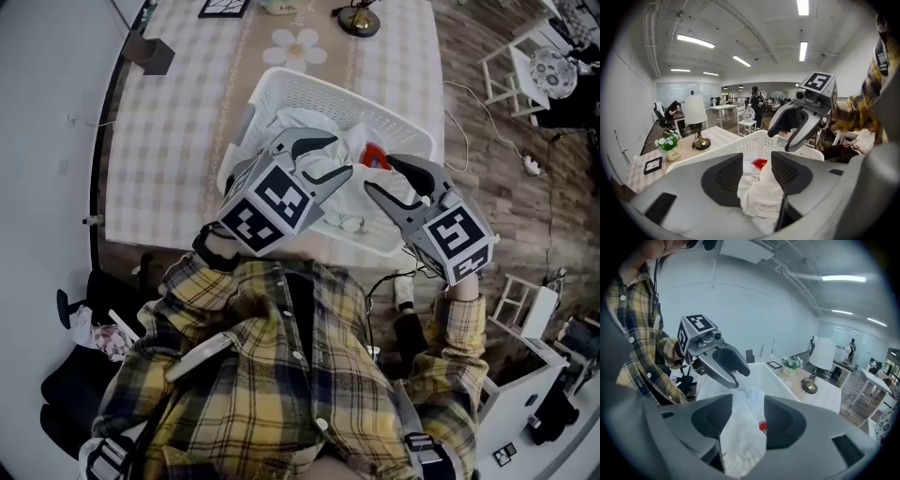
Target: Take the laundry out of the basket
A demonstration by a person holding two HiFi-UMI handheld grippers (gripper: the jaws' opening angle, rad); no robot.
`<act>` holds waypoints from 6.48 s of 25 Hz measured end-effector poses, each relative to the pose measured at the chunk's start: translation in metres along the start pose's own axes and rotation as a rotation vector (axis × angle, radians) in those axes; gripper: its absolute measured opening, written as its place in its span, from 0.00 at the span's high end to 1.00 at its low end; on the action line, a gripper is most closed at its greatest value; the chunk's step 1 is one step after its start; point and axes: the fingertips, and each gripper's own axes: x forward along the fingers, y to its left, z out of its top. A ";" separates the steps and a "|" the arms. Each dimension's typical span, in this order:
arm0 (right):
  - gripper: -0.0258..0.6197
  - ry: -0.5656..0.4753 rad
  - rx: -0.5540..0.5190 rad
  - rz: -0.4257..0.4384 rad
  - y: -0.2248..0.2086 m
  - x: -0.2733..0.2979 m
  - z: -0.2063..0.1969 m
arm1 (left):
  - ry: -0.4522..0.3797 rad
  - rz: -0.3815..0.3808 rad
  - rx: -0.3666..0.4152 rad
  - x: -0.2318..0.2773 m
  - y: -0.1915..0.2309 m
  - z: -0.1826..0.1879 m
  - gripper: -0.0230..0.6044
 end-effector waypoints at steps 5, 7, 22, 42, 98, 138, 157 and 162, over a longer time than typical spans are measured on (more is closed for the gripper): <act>0.49 0.136 -0.125 0.108 0.005 0.017 -0.018 | 0.126 -0.078 0.106 0.019 -0.015 -0.023 0.51; 0.42 0.183 -0.171 0.164 0.009 0.023 -0.024 | 0.159 -0.103 0.127 0.026 -0.016 -0.029 0.48; 0.33 0.520 -0.495 0.372 0.007 0.072 -0.080 | 0.403 -0.283 0.221 0.074 -0.021 -0.090 0.29; 0.28 0.789 -0.741 0.500 0.001 0.124 -0.144 | 0.523 -0.327 0.233 0.111 -0.015 -0.140 0.27; 0.82 0.075 -0.589 -0.234 0.021 -0.009 0.110 | -0.041 0.115 0.322 -0.087 0.006 0.047 0.82; 0.82 -0.103 -0.599 -0.142 0.224 0.269 0.365 | -0.060 0.292 0.242 -0.405 0.229 -0.131 0.82; 0.81 0.075 -0.271 0.027 0.201 0.376 0.208 | 0.109 0.125 0.029 -0.282 0.234 -0.270 0.81; 0.79 0.129 -0.143 0.074 0.210 0.406 0.157 | 0.168 0.102 -0.056 -0.255 0.227 -0.318 0.77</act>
